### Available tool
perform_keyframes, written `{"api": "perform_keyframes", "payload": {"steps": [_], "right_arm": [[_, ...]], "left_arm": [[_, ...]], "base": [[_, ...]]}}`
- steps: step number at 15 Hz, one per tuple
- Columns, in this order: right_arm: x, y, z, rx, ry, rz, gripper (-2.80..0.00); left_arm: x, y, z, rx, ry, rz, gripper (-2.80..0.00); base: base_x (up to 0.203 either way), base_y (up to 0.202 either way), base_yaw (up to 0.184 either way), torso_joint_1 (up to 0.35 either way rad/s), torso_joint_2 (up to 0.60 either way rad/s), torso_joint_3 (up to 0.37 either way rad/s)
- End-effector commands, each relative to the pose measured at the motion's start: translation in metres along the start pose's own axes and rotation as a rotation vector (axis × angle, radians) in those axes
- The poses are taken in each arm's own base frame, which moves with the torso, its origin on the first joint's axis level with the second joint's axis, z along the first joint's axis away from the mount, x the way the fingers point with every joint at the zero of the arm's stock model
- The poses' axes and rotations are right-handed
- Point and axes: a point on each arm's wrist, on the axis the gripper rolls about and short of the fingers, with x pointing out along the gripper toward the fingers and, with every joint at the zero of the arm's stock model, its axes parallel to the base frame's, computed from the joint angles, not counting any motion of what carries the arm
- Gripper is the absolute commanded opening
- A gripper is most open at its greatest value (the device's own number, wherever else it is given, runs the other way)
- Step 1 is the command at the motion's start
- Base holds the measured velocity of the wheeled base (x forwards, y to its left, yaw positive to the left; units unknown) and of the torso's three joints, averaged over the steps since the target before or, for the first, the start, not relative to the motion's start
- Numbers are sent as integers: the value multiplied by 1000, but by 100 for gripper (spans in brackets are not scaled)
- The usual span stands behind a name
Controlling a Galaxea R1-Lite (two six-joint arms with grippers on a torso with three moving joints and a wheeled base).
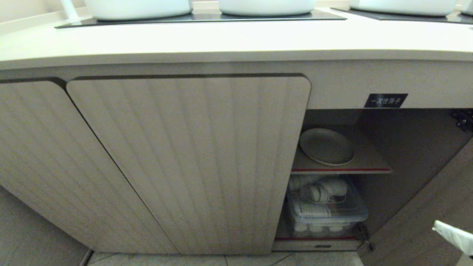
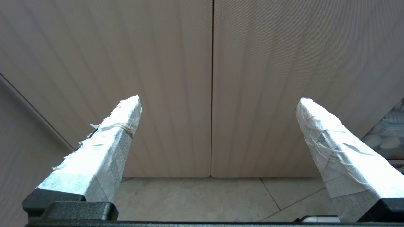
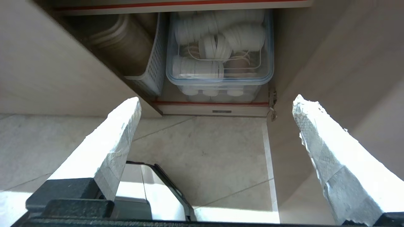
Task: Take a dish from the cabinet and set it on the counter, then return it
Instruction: Take the plate from the cabinet
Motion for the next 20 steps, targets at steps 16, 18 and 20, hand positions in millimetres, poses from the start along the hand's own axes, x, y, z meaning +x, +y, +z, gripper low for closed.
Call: {"api": "perform_keyframes", "payload": {"steps": [16,18,20], "right_arm": [[183,12,23,188,74,87,0],[185,11,25,193,58,80,0],[190,8,25,198,39,65,0]], "left_arm": [[0,0,0,0,0,0,0],[0,0,0,0,0,0,0],[0,0,0,0,0,1,0]], "base": [[0,0,0,0,0,0],[0,0,0,0,0,0],[0,0,0,0,0,0]]}}
